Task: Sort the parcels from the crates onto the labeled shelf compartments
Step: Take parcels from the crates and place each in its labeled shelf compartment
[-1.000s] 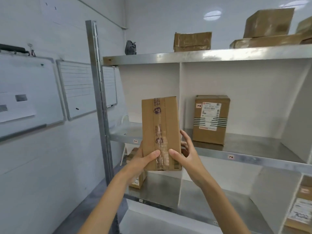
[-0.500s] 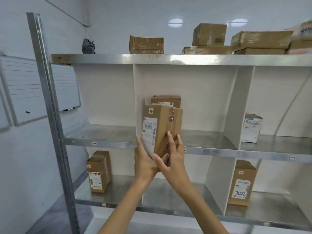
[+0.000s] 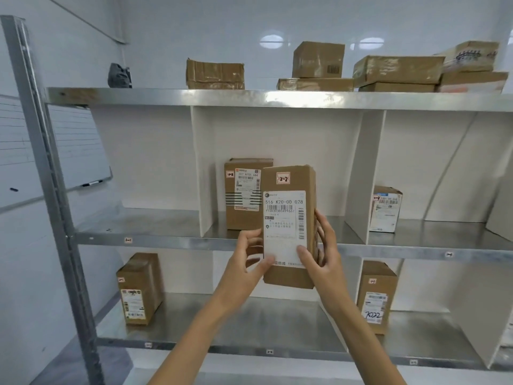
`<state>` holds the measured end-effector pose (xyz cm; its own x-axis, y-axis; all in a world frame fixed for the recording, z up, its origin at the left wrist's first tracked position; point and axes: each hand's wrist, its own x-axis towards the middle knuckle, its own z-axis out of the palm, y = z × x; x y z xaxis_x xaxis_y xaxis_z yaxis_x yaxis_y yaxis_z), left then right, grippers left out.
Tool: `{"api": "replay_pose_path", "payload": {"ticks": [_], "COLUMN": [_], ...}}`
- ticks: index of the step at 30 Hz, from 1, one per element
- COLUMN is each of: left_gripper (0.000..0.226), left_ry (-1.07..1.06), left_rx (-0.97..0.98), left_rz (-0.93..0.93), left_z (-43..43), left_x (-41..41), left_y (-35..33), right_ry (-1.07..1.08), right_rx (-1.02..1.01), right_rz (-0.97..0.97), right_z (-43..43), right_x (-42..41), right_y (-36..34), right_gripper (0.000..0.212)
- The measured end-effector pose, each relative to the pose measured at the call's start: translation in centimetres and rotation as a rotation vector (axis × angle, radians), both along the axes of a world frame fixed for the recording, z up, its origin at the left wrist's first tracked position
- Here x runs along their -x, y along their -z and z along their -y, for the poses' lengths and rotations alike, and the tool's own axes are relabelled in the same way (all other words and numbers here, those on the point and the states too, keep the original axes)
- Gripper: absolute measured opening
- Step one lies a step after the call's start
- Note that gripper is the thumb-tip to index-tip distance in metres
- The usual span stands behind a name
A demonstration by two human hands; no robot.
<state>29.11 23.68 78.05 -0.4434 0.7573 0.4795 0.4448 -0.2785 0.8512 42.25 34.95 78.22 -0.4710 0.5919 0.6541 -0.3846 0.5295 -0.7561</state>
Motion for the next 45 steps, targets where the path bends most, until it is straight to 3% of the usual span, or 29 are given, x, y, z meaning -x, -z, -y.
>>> {"api": "replay_pose_path", "payload": {"ticks": [3,9,28,31,37,45], "left_gripper": [0.039,0.067,0.057,0.058,0.084,0.069], "left_ry": [-0.022,-0.016,0.030,0.024,-0.008,-0.079], "left_rx": [-0.005,-0.013,0.010,0.030,0.105,0.271], "left_rz": [0.061,0.029,0.038,0.038,0.058,0.106], "left_z": [-0.5,-0.8,-2.4,-2.4,-2.0,-2.3], "left_x": [-0.2,-0.6,-1.3,-1.2,-1.4,-2.1], "left_y": [0.1,-0.4,0.8,1.1,2.9,8.2], "right_ry": [-0.072,-0.106,-0.113,-0.112,-0.143,-0.205], "right_rx": [0.065,0.109,0.123,0.126,0.133,0.257], "right_rz": [-0.047,-0.074,-0.025,-0.005,0.096,0.281], "right_z": [-0.3,-1.1,-2.5,-2.7,-3.2,-3.6], "right_x": [-0.3,-1.3,-2.5,-2.4,-2.2,-2.0], "right_y": [0.4,0.8,1.9,2.4,4.6,10.6], "right_gripper": [0.068,0.068,0.068,0.068,0.063,0.060]}}
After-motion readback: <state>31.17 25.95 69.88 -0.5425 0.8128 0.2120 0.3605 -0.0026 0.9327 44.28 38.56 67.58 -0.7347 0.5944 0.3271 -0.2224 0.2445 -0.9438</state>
